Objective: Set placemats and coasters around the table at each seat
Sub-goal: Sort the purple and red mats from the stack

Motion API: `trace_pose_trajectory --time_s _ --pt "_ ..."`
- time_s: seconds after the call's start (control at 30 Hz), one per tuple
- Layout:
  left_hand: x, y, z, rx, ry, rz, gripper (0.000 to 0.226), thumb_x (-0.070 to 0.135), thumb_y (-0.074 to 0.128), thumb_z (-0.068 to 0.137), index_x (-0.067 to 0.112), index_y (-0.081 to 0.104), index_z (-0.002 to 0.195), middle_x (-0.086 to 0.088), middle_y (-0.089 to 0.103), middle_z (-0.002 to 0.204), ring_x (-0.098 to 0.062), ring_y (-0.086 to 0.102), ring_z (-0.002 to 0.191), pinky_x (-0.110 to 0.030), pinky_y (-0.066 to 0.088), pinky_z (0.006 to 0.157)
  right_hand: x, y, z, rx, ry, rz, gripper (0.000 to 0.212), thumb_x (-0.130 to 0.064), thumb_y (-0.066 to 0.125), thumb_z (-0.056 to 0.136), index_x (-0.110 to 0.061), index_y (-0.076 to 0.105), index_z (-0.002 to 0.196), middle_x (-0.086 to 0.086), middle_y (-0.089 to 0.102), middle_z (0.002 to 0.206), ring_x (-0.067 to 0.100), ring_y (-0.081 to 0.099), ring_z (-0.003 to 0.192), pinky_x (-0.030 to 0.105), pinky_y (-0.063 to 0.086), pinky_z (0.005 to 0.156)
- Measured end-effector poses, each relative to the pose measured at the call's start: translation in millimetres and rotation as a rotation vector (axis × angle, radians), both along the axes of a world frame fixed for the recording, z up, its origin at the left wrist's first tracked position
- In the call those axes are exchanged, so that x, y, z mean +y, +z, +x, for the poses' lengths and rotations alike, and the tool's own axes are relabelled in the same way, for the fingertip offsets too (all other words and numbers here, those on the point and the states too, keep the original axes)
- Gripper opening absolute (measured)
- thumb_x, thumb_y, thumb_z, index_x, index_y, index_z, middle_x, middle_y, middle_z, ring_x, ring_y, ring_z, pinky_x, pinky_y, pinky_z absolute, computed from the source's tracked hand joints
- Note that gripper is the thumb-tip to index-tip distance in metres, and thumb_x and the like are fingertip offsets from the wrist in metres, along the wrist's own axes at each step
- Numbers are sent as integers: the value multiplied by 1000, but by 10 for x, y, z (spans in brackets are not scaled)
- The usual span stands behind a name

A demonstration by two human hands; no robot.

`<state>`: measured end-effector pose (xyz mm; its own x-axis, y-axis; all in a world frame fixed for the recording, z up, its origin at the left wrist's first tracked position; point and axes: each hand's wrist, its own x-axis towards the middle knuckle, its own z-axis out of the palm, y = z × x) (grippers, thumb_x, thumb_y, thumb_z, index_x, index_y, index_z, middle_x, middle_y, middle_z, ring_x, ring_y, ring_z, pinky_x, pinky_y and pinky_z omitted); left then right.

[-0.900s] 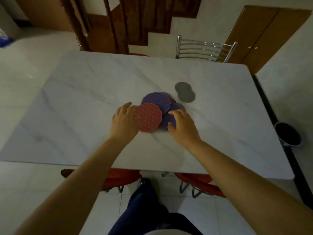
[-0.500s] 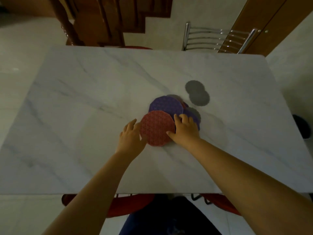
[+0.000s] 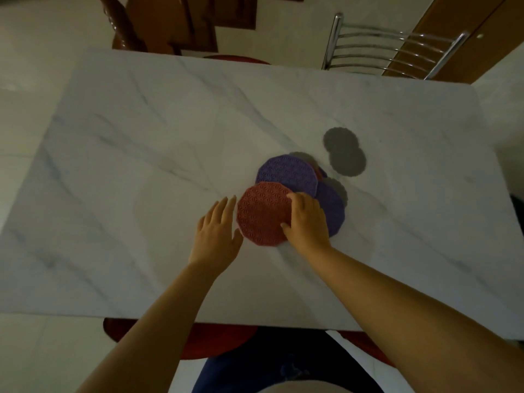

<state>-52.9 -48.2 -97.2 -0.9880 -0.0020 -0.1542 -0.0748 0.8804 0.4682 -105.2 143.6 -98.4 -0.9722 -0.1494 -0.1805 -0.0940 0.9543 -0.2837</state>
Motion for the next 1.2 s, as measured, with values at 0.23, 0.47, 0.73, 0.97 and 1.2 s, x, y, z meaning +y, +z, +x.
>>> trace_pose_trajectory --time_s 0.23,0.47,0.73,0.97,1.2 --pt "26 -44 51 8 -2 -34 71 27 52 92 13 16 152 -12 28 156 -29 21 145 -41 18 115 -65 -14 48 -111 -110 -185 85 -10 70 80 -15 17 146 14 30 146 34 31 129 41 35 104" --pt "17 -64 67 -10 94 44 65 36 52 94 16 26 149 -9 29 156 -28 25 143 -45 23 114 -44 144 -98 -154 -246 -404 39 -20 63 86 -11 53 123 10 61 119 29 57 109 33 46 82" --pt "-102 152 -79 -402 661 1233 33 28 40 100 20 48 131 -7 61 126 -27 59 115 -40 44 95 331 634 -220 -241 -281 -831 14 -16 60 89 -15 65 102 7 69 103 21 66 97 41 54 88" --pt "-64 232 -39 -653 476 1652 40 28 49 88 17 59 125 -12 69 115 -33 68 100 -46 56 87 561 751 -90 -344 -333 -1042 17 -11 59 89 -26 67 91 0 72 91 17 70 86 30 58 74" --pt "59 231 -34 -551 480 1575 31 13 60 80 15 67 110 -7 74 92 -23 72 77 -36 60 70 600 603 2 -370 -404 -1021 16 -8 58 89 -22 67 91 -3 71 83 8 69 73 24 56 62"
